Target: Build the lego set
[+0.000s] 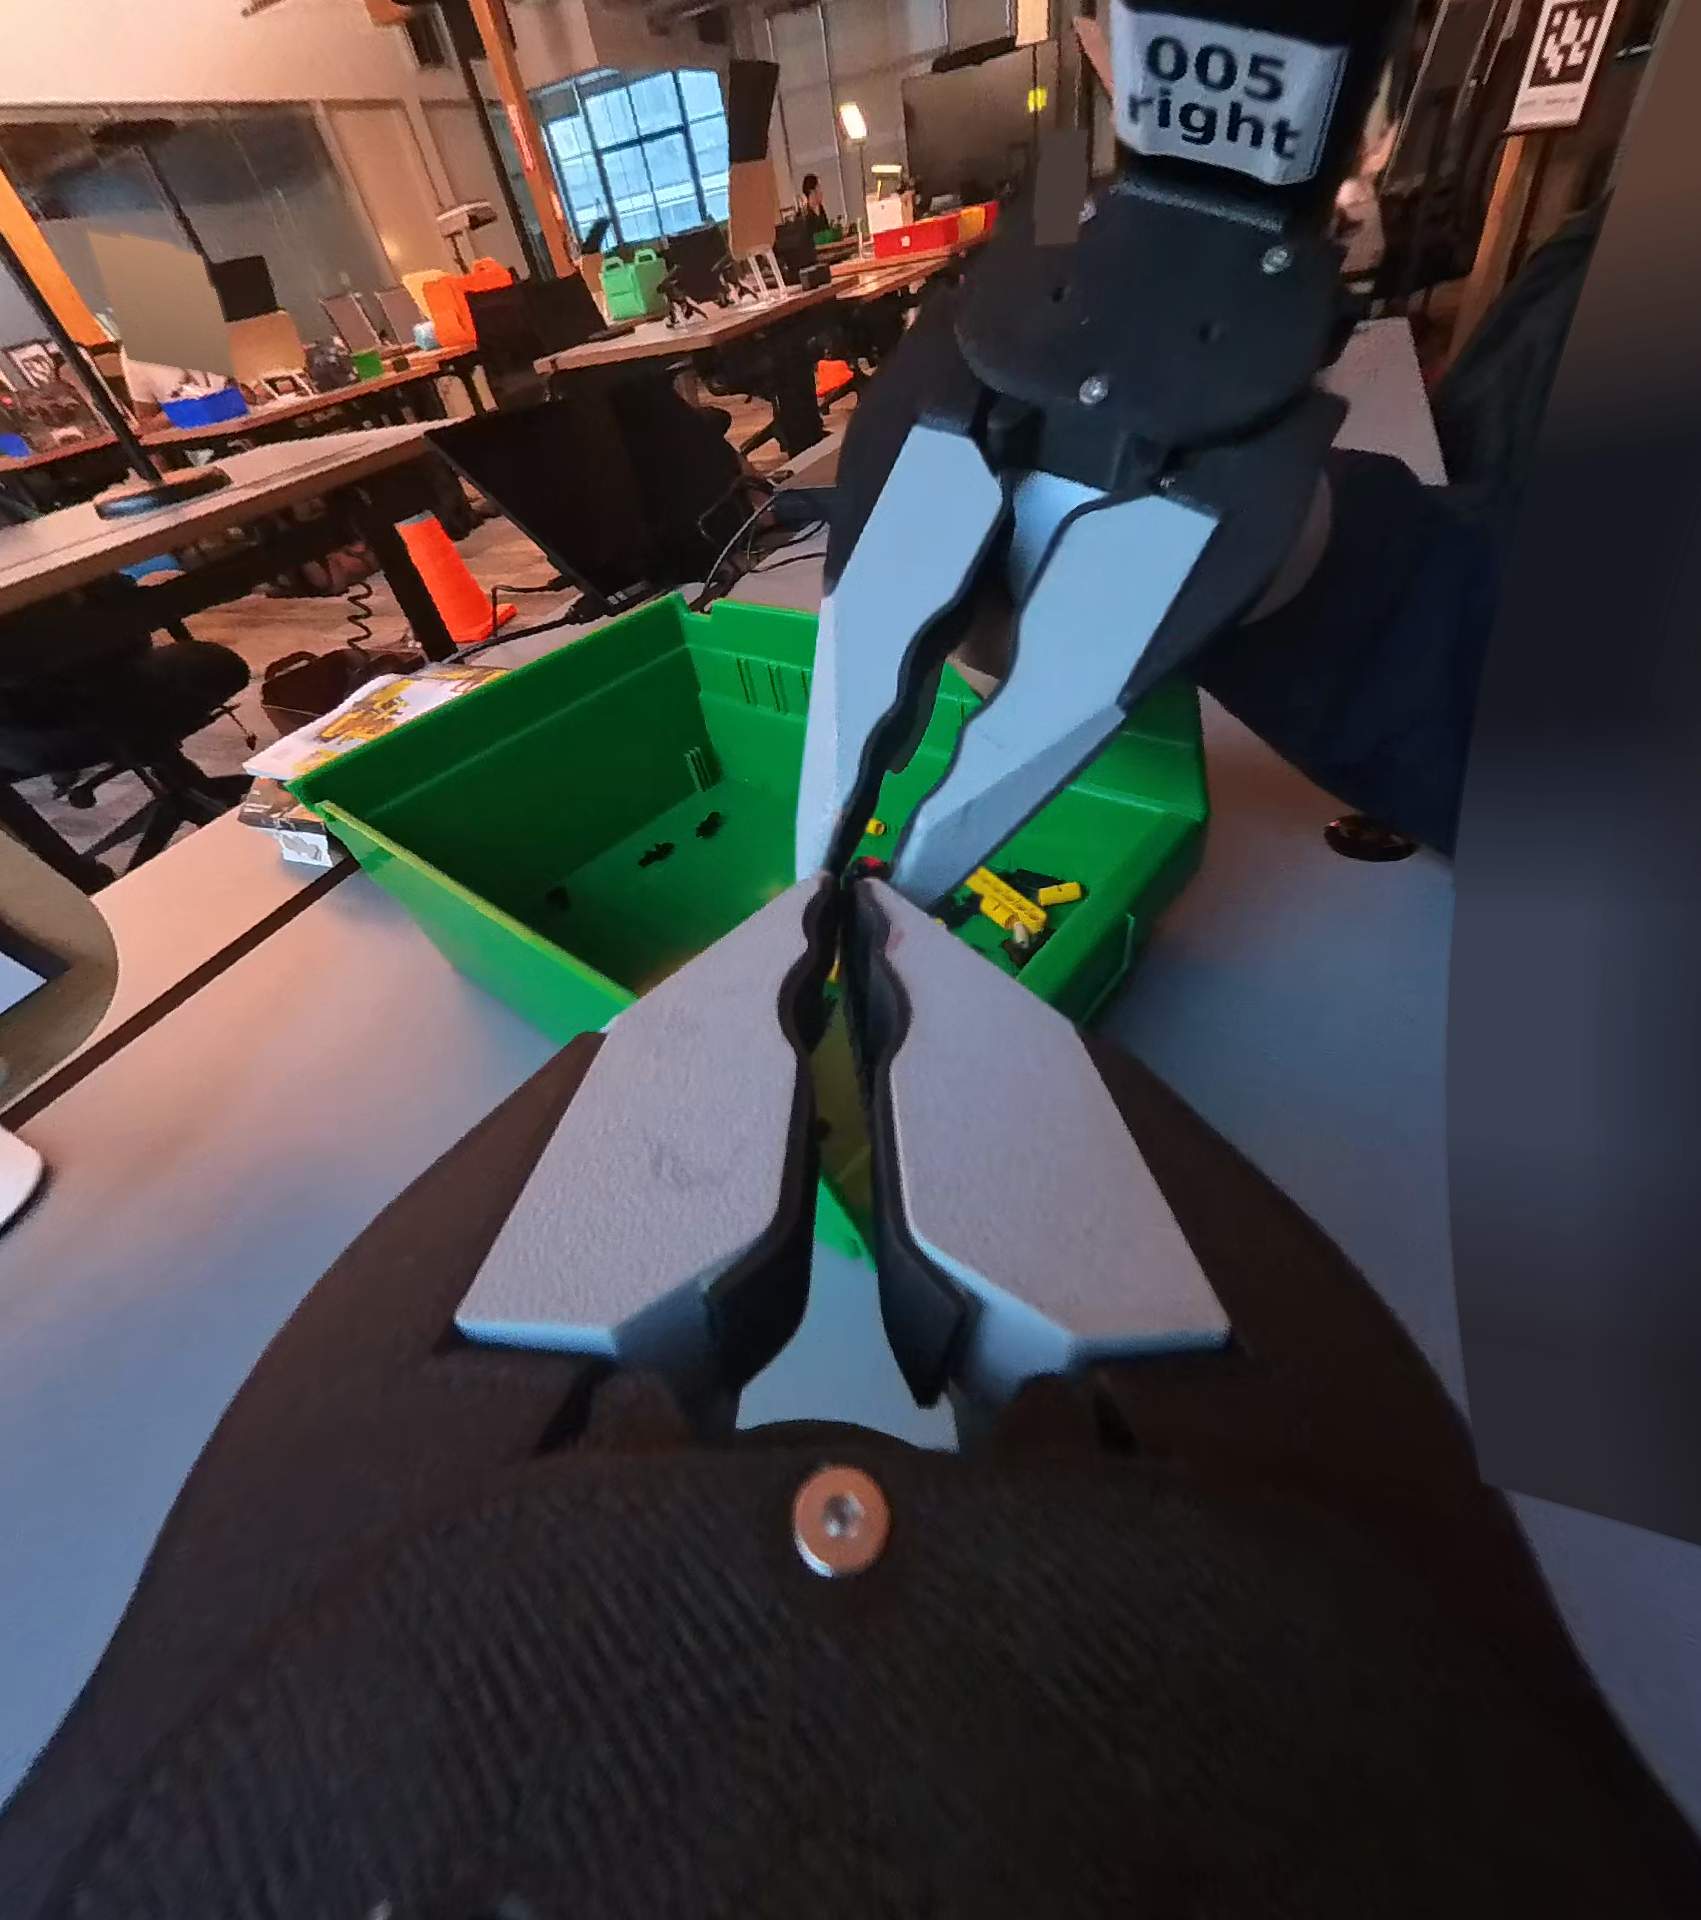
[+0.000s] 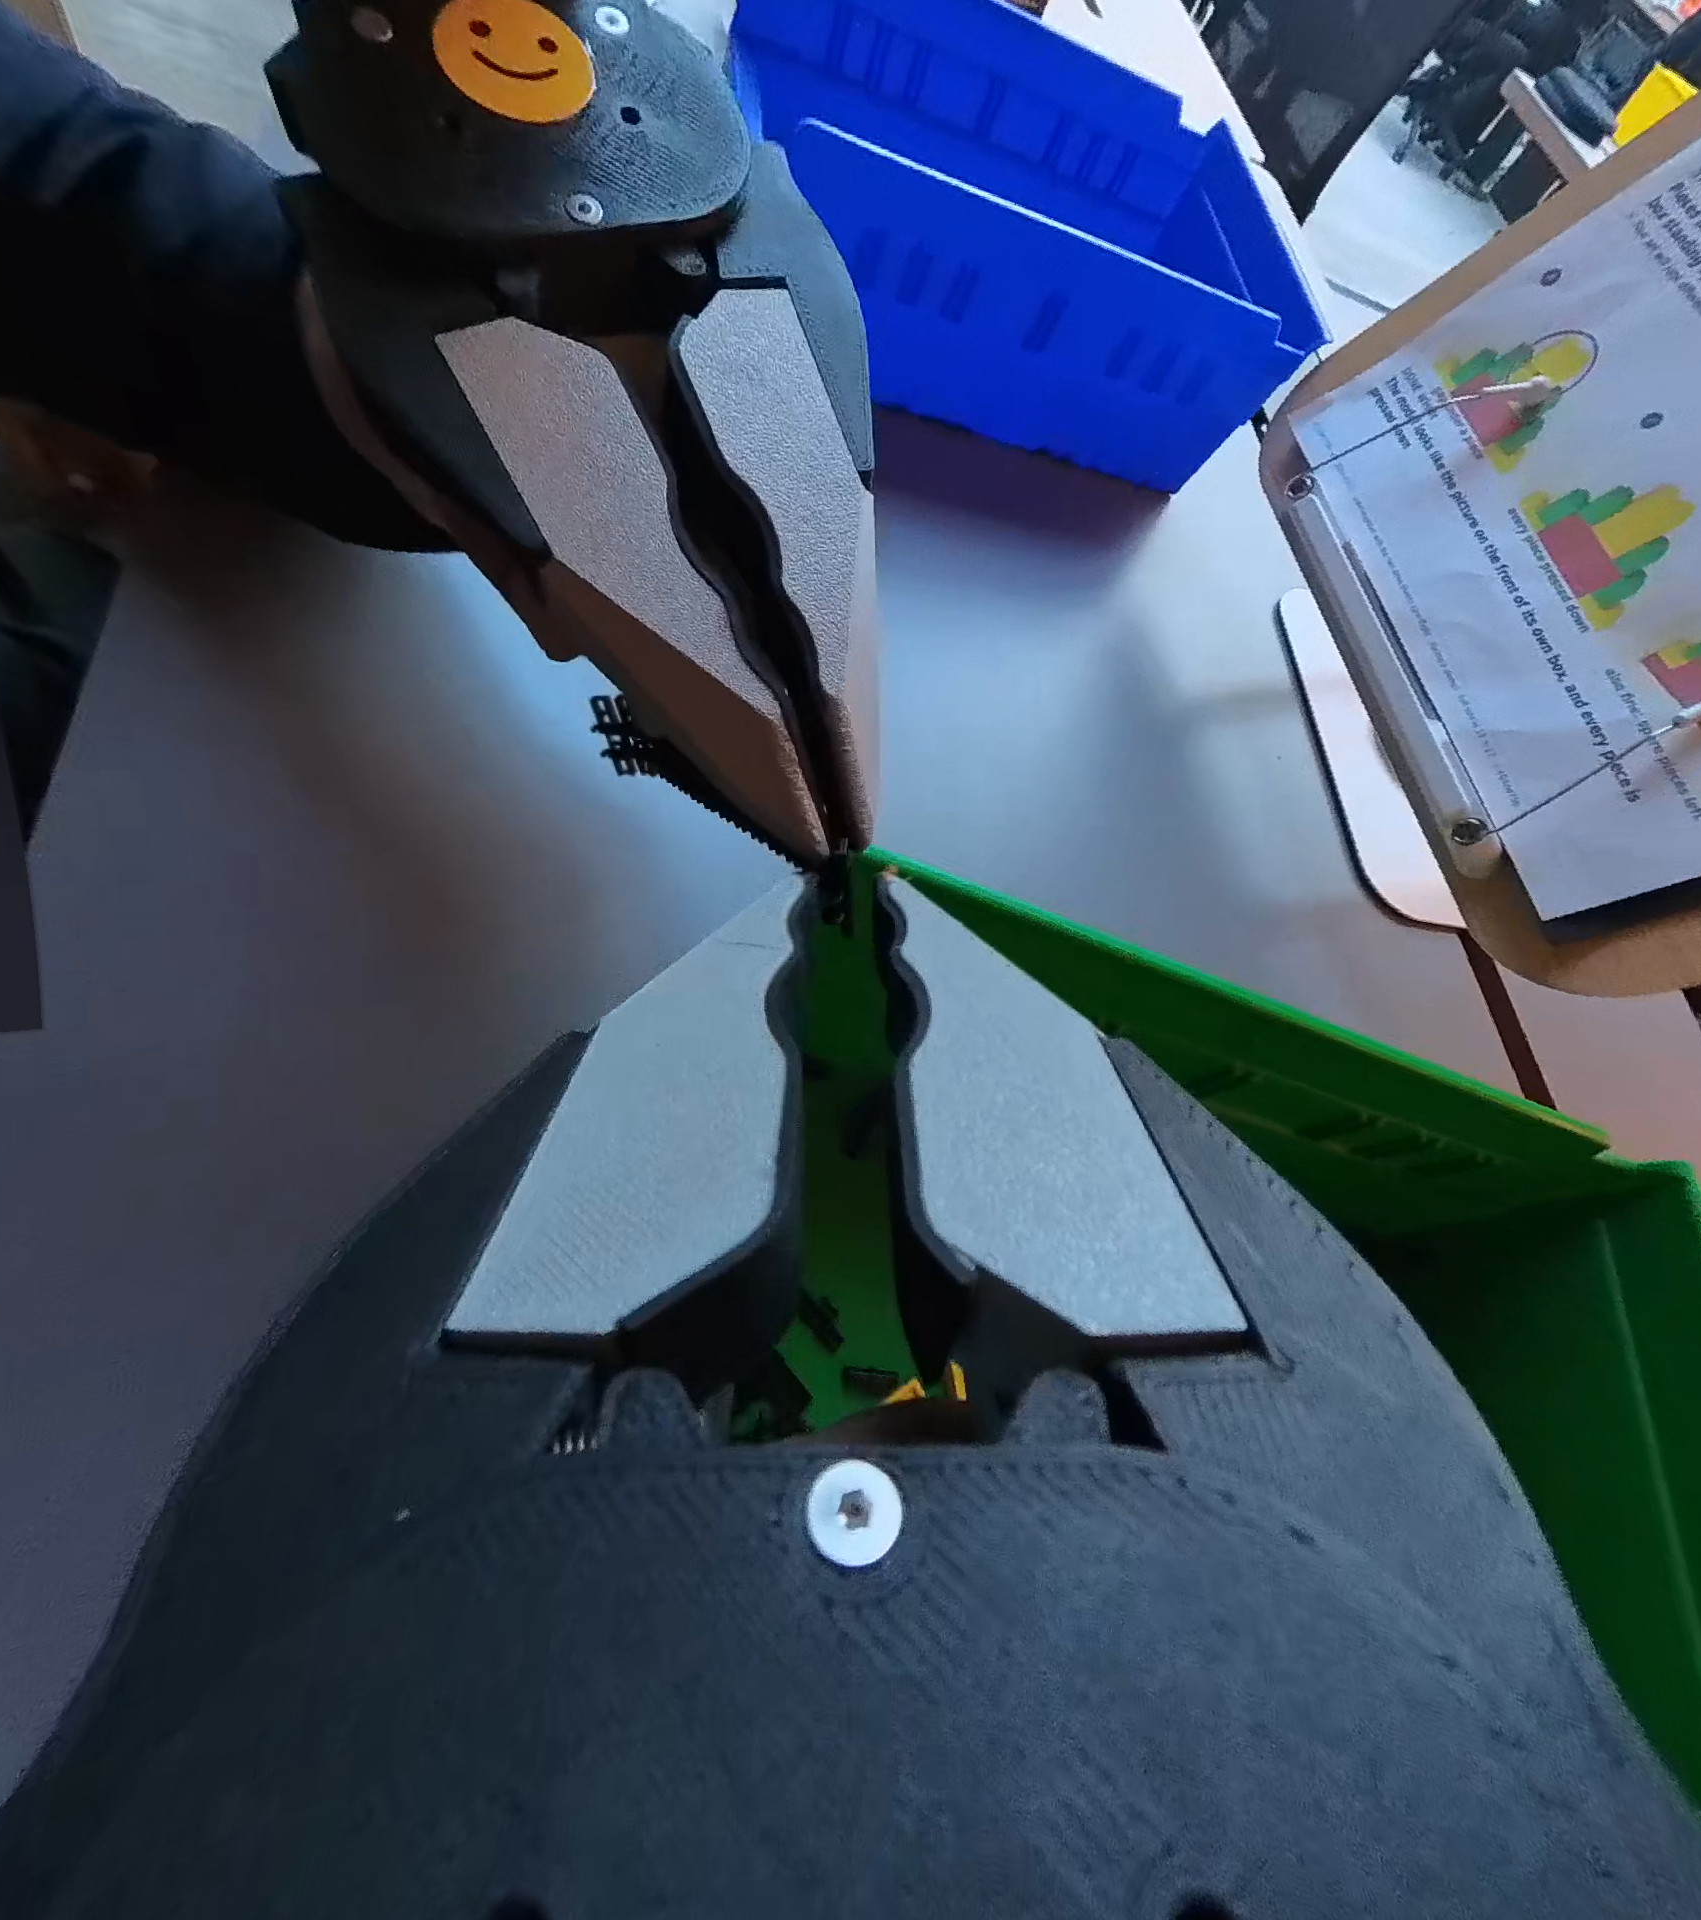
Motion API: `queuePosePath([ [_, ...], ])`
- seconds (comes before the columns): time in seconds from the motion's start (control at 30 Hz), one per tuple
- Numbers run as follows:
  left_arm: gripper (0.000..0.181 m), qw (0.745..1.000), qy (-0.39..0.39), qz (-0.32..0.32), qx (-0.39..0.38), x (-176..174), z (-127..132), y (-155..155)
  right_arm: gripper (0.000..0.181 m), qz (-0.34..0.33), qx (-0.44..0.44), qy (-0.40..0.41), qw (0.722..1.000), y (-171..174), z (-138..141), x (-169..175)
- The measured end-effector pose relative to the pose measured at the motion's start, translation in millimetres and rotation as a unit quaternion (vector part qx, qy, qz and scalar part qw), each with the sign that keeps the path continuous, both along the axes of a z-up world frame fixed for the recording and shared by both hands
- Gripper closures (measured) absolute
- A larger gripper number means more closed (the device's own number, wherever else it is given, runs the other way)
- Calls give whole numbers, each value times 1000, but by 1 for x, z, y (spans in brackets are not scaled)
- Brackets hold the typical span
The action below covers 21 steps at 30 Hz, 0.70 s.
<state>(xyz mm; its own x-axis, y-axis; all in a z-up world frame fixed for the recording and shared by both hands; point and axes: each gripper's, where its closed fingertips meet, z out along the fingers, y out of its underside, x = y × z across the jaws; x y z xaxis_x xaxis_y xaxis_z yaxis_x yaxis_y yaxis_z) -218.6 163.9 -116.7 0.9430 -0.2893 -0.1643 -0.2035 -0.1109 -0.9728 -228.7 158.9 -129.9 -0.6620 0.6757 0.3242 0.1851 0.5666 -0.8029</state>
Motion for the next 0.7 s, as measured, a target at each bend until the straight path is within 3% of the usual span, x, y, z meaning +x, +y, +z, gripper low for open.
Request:
queuePosePath([
  [0.4, 181, 1000, 11, -10, -3, 4, -3, -1, 178, 24, -7, -2, 1000, -3, 2, 8],
  [0.7, 181, 998, 31, -53, 28, 16, 4, -10, 179, 71, -88, -37, 993, -12, 11, 19],
])
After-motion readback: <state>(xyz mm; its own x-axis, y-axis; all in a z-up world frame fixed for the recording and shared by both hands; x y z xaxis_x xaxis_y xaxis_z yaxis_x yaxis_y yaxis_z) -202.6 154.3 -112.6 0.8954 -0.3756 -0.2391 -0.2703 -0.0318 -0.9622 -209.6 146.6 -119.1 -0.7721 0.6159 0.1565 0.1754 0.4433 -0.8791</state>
